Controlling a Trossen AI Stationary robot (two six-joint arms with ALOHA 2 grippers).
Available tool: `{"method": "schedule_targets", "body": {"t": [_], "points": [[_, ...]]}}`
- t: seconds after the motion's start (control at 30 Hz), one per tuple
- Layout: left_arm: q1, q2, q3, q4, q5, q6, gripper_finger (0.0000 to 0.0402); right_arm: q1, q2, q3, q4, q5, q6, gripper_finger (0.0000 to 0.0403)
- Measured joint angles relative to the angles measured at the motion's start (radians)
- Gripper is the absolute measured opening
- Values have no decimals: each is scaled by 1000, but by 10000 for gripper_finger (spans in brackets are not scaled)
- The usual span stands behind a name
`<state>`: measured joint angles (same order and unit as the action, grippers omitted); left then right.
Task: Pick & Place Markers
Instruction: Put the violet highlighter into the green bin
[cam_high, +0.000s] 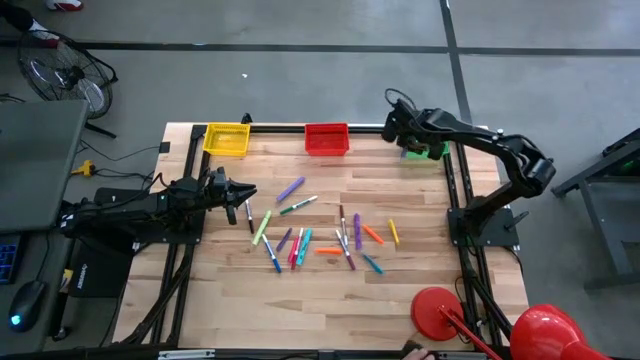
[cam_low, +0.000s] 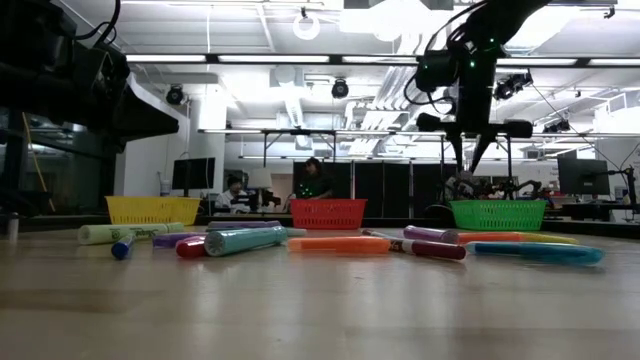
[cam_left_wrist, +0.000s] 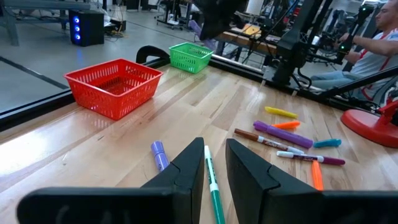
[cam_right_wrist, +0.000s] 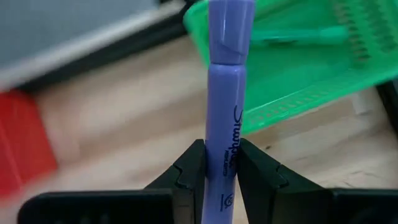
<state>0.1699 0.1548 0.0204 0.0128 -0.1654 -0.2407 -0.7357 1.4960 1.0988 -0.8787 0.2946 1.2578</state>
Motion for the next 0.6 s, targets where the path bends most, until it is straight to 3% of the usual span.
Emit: {"method": "schedule_targets", "body": {"t": [0.27, 0.6], "points": [[0, 0, 0, 0, 0, 0, 64, -15, 0, 0, 8, 106, 450, 66], [0, 0, 0, 0, 0, 0, 64, -101, 4, 0, 9, 112, 602, 66]]}}
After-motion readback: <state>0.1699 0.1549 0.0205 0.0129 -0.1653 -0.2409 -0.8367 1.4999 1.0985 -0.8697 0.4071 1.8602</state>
